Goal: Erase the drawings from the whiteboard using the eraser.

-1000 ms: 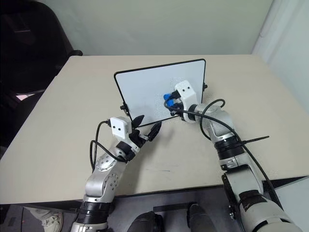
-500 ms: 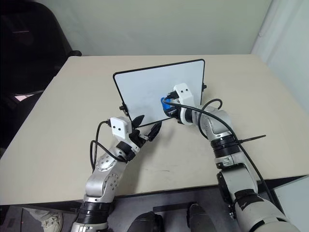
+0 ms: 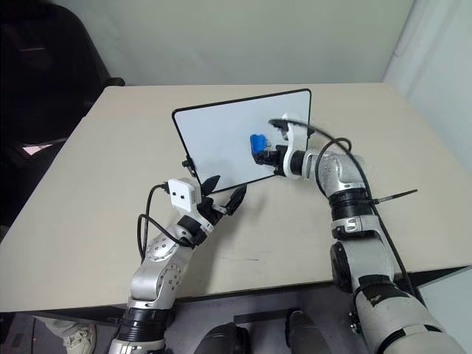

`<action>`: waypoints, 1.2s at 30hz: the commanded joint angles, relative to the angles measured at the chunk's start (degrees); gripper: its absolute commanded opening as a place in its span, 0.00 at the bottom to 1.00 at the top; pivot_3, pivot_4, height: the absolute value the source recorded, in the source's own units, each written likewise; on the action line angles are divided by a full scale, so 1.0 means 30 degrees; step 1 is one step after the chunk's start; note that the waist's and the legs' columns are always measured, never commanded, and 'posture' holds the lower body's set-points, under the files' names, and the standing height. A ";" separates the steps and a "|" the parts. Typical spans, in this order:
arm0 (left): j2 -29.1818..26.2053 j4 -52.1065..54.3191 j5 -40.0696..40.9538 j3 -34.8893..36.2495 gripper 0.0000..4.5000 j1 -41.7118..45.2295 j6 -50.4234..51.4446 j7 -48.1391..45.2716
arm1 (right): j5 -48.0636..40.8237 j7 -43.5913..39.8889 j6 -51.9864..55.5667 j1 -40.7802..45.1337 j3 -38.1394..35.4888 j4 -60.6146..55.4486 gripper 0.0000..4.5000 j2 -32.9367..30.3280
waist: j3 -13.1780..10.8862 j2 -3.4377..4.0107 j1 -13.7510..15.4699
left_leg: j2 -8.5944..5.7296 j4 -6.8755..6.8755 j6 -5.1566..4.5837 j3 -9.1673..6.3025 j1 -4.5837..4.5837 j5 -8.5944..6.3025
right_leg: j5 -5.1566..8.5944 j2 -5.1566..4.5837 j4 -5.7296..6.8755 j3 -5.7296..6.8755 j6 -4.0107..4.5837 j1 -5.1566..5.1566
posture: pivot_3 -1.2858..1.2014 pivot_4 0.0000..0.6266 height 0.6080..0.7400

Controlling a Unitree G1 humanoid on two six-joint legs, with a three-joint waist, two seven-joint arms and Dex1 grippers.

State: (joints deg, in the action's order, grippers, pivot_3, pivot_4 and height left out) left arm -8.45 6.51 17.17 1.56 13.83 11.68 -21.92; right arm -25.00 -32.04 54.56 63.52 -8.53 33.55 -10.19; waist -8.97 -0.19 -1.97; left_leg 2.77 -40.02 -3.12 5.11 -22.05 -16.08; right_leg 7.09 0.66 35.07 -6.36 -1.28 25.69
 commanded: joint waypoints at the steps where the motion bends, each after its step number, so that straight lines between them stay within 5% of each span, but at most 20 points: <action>1: -0.0144 0.0844 0.0038 0.0116 1.00 0.0138 -0.0309 0.0012 | -0.0540 0.0100 0.0065 0.0698 -0.0593 -0.0129 0.11 0.0037 | 0.0000 0.0000 -0.0006 | 0.0005 0.0000 -0.0001 0.0005 0.0000 0.0001 | -0.0001 0.0001 0.0009 0.0001 0.0001 0.0004 | 0.52 0.24 1.00; 15: -0.0299 0.0950 0.0001 0.0109 1.00 0.0251 -0.0331 0.0069 | 0.0723 0.0276 0.1619 -0.0033 0.1584 0.0039 0.11 0.0281 | 0.0000 0.0000 -0.0094 | 0.0015 0.0010 0.0000 0.0011 -0.0001 0.0000 | 0.0001 0.0005 -0.0001 0.0014 0.0000 0.0037 | 0.52 0.24 1.00; 36: -0.0208 0.0867 0.0093 0.0108 1.00 0.0412 -0.0366 0.0023 | 0.0353 0.1707 -0.0261 0.1667 -0.0900 0.2271 0.11 -0.0712 | 0.0000 0.0000 -0.0086 | 0.0017 -0.0003 -0.0021 0.0033 -0.0003 0.0012 | -0.0023 0.0000 0.0046 -0.0002 0.0036 0.0025 | 0.52 0.24 1.00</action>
State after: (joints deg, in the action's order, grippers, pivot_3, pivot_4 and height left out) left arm -9.06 6.61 17.12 1.65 14.11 11.62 -21.88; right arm -22.94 -26.90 55.03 65.92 -10.13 43.30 -12.06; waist -8.97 -0.19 -2.23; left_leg 2.83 -40.02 -3.18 5.20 -22.06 -16.05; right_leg 7.02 0.66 35.23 -6.37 -1.17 25.78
